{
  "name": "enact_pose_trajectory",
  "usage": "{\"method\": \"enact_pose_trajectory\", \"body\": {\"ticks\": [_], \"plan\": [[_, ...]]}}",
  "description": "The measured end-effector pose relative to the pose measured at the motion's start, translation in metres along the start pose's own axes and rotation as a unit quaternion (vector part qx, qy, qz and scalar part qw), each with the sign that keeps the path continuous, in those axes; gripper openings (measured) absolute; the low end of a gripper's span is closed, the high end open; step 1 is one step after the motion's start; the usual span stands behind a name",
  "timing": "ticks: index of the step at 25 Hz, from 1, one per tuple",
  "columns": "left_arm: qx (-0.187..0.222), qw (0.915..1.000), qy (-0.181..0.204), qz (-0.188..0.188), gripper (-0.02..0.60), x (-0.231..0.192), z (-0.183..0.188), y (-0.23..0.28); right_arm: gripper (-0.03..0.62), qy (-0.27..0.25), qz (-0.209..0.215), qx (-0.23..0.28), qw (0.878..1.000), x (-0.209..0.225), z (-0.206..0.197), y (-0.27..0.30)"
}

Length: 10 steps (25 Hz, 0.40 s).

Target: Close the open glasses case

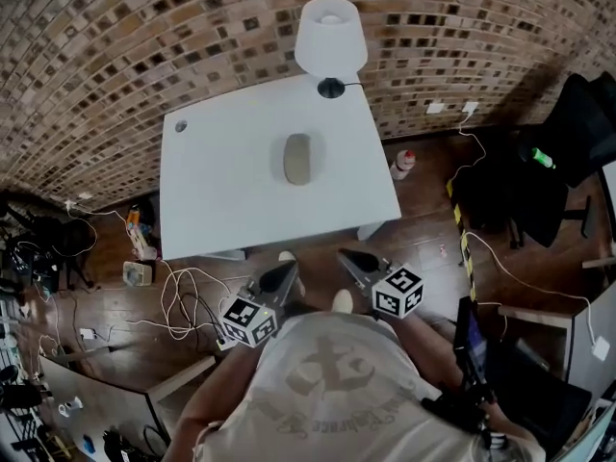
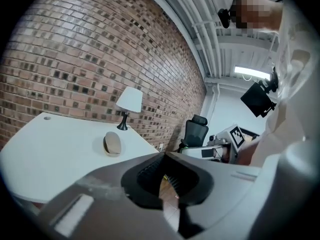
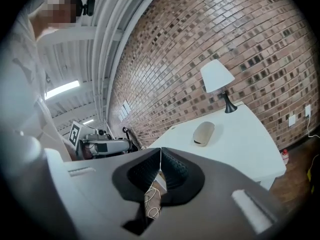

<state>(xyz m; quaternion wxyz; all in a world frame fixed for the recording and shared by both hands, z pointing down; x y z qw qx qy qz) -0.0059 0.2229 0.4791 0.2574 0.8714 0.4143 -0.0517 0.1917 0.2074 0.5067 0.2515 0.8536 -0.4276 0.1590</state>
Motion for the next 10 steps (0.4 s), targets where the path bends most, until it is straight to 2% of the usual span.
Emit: {"method": "enact_pose_trajectory", "body": {"ticks": [10], "plan": [[0.004, 0.9999, -0.014, -0.008, 0.005, 0.015, -0.015, -0.002, 0.009, -0.002, 0.005, -0.004, 1.0, -0.012, -0.017, -0.01]]}}
Point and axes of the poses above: the fingertips, and each gripper's own axes: y forward along the fingers, x to its right, z out of its top, the point moved 7 cm from there along -y, backward along the fingers, and after that the axes turned 7 degrees about -x, right-handed, at the moved point
